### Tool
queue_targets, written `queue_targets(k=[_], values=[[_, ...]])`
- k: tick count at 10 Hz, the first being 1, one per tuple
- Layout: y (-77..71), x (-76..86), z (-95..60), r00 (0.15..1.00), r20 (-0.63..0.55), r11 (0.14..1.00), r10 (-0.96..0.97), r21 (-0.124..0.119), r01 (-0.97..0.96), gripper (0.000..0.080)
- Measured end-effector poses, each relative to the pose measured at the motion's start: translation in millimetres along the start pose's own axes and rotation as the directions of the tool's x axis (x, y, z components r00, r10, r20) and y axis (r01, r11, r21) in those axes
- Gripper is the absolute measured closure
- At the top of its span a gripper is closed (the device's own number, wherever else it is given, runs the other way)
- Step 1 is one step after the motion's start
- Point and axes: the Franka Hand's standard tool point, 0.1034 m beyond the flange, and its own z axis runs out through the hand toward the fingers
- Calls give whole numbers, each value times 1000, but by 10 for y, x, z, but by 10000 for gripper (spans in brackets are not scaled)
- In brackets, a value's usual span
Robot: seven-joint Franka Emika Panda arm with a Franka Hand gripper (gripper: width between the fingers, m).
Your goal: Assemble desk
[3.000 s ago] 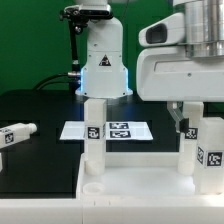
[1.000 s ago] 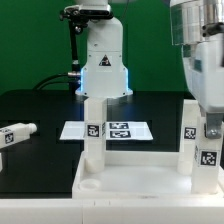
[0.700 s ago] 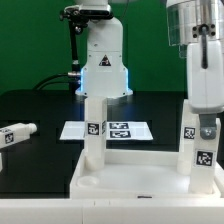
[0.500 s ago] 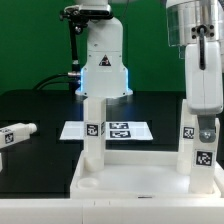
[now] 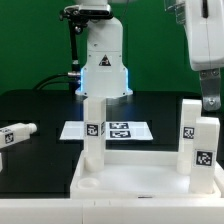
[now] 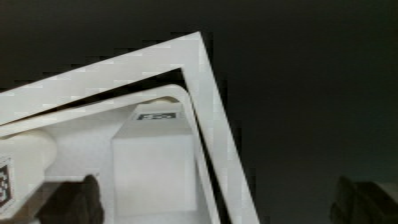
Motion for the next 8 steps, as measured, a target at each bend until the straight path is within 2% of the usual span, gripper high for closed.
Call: queue_targets(k=[4,5,7,8], values=[[8,-6,8,1000,-1,1000,-4,-1,4,151],[2,27,-8,997,-1,997,-72,0,72,151],[-30,287,-192,977,11,977,-211,11,211,151],[-52,432,-283,950,8,949,-313,32,312,151]])
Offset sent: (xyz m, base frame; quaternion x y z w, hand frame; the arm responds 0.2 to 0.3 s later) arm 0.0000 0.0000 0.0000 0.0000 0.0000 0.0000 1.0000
